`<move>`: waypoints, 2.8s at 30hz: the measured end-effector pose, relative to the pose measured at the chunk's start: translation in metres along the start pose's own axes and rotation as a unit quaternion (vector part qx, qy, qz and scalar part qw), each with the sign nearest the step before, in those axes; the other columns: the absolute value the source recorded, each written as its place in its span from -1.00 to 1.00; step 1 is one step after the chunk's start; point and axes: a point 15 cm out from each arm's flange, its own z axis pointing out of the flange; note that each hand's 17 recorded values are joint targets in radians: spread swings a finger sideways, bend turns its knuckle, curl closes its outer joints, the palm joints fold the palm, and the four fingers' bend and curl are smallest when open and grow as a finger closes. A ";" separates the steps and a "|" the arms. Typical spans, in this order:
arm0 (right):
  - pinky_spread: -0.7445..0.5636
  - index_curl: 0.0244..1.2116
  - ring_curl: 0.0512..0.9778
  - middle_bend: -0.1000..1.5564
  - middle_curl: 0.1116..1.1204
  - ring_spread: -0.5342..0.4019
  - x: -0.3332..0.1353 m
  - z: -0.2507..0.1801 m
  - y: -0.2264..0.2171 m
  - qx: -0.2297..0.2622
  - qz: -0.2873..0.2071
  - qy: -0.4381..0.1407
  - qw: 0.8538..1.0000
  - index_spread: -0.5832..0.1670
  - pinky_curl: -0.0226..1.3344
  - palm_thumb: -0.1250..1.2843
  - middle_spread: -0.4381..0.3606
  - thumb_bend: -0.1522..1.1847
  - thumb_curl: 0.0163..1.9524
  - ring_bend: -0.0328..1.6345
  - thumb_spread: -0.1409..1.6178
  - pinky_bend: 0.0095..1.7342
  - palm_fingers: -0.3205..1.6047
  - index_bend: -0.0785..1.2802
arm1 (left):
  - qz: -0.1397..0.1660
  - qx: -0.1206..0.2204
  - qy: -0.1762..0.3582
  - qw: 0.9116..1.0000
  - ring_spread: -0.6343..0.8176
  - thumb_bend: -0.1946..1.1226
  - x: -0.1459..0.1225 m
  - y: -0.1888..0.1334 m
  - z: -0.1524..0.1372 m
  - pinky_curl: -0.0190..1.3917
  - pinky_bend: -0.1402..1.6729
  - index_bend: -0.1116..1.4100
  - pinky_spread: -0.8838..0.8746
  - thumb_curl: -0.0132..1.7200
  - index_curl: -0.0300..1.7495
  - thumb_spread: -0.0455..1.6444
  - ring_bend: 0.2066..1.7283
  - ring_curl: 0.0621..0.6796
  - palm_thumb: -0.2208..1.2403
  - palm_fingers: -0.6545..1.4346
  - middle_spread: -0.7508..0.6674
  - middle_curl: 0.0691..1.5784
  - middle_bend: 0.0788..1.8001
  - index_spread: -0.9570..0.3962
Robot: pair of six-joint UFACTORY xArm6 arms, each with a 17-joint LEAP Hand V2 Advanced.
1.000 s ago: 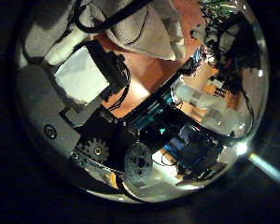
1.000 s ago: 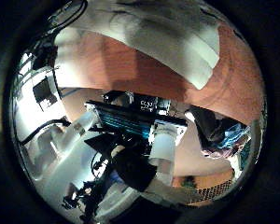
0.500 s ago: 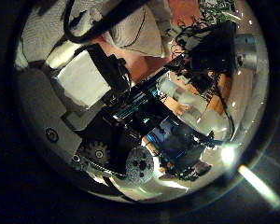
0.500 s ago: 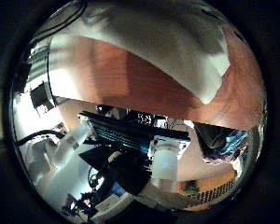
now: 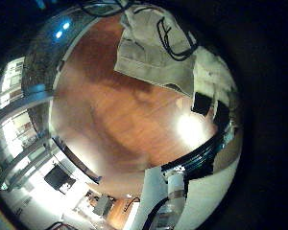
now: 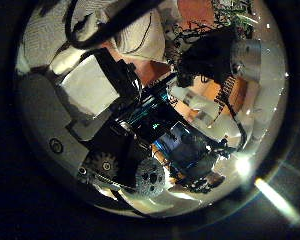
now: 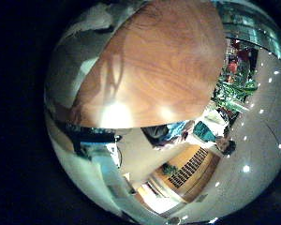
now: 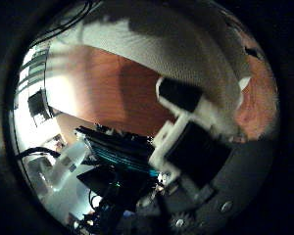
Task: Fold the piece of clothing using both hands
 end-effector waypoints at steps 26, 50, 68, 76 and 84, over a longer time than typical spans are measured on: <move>-0.14 0.27 0.39 0.67 0.43 -0.33 0.062 -0.104 0.052 0.108 0.044 -0.052 0.992 -0.23 0.15 0.54 -0.30 -0.70 -0.41 0.72 0.52 0.55 0.47 0.73 | 0.028 -0.011 0.048 0.998 -0.74 -0.72 0.005 0.059 -0.006 0.09 0.24 -0.56 -0.77 -0.19 0.66 0.43 0.54 0.61 0.42 0.45 -0.84 0.45 -0.12 -0.51; -0.13 0.36 0.44 0.72 0.35 -0.31 0.027 -0.209 -0.057 0.193 -0.008 -0.059 0.979 -0.17 0.41 0.57 -0.26 -0.79 -0.31 0.73 0.48 0.44 0.47 0.73 | -0.064 0.006 0.133 0.989 -0.76 -0.75 -0.027 0.120 0.058 0.16 -0.03 -0.46 -0.78 -0.30 0.66 0.45 0.43 0.56 0.16 0.36 -0.82 0.41 -0.11 -0.43; -0.15 0.38 0.46 0.73 0.31 -0.31 -0.048 -0.208 -0.239 0.223 -0.049 -0.057 0.972 -0.17 0.55 0.50 -0.25 -0.80 -0.27 0.71 0.50 0.37 0.47 0.70 | -0.224 0.038 0.269 0.936 -0.74 -0.72 -0.100 0.098 0.102 0.26 -0.21 -0.27 -0.76 -0.44 0.59 0.61 0.25 0.50 0.02 0.26 -0.74 0.32 -0.16 -0.42; -0.40 0.26 0.34 0.40 0.12 -0.38 -0.044 -0.170 -0.269 0.198 -0.040 -0.056 0.978 -0.33 0.37 0.04 -0.32 -0.82 -0.41 0.67 0.62 0.31 0.03 0.04 | -0.264 -0.009 0.269 0.926 -0.54 -0.72 -0.128 0.104 0.142 0.34 -0.20 -0.52 -0.62 -0.47 0.39 0.62 0.11 0.44 -0.04 -0.16 -0.47 0.18 -0.56 -0.28; -0.07 0.00 0.06 0.08 -0.11 -0.31 -0.005 -0.175 -0.269 0.203 -0.015 -0.060 0.977 -0.57 0.20 -0.23 -0.36 -0.82 -0.58 0.43 0.74 -0.01 -0.45 -0.18 | -0.296 0.012 0.260 0.919 -0.15 -0.72 -0.159 0.094 0.145 0.32 -0.26 -0.68 -0.30 -0.49 0.07 0.63 -0.03 0.23 -0.04 -0.41 0.08 -0.11 -0.84 0.15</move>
